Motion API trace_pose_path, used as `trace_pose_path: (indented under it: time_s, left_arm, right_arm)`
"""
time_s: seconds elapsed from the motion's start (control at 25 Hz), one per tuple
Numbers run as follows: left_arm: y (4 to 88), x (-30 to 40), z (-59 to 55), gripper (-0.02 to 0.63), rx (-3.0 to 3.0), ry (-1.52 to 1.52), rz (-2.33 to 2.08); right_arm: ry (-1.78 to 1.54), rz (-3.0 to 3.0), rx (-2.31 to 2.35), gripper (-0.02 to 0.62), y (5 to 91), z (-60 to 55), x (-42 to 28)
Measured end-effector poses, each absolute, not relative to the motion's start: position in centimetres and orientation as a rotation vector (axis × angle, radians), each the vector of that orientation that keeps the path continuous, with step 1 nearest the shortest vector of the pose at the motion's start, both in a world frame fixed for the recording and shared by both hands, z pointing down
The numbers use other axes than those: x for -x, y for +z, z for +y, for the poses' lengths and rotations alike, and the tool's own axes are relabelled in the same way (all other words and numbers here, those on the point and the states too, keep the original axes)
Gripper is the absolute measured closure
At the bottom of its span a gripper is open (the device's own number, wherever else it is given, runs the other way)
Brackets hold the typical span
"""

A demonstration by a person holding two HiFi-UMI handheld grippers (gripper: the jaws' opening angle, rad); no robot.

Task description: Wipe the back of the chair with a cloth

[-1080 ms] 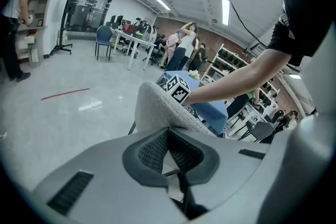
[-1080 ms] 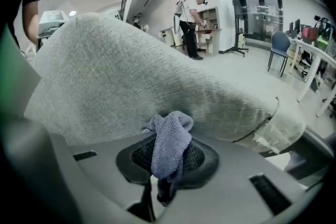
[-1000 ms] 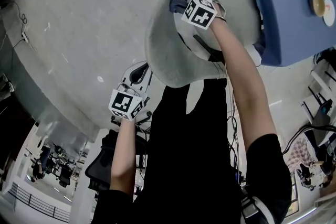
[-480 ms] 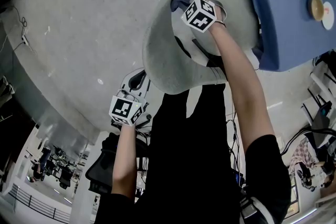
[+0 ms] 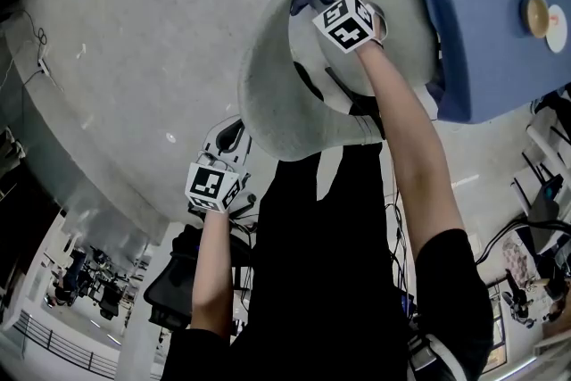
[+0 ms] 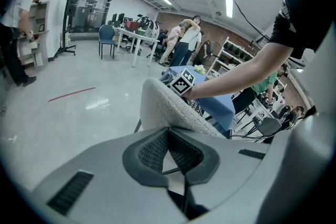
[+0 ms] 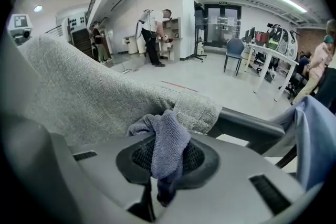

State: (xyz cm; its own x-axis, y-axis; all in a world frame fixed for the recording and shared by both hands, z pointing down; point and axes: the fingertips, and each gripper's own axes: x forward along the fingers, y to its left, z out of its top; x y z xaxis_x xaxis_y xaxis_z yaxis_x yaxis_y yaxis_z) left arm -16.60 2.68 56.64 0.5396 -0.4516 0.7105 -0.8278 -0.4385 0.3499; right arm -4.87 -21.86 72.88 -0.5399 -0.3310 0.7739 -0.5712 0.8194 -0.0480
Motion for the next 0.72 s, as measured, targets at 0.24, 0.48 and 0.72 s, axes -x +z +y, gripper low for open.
trace_pose_path:
  time_s: [0.24, 0.48, 0.72]
  left_arm:
    - [56.6, 16.7, 2.7, 0.583, -2.08, 0.714, -1.048]
    - [56.6, 16.9, 2.7, 0.583, -2.107, 0.759, -1.039]
    - [55.0, 18.0, 1.8, 0.583, -2.091, 0.712, -1.111]
  right_arm:
    - [0.38, -2.173, -0.677, 0.526, 72.4, -21.9, 3.8]
    - [0.368, -2.159, -0.674, 0.526, 71.7, -21.8, 2.7]
    - [0.359, -2.159, -0.714, 0.526, 68.9, -22.2, 0.9]
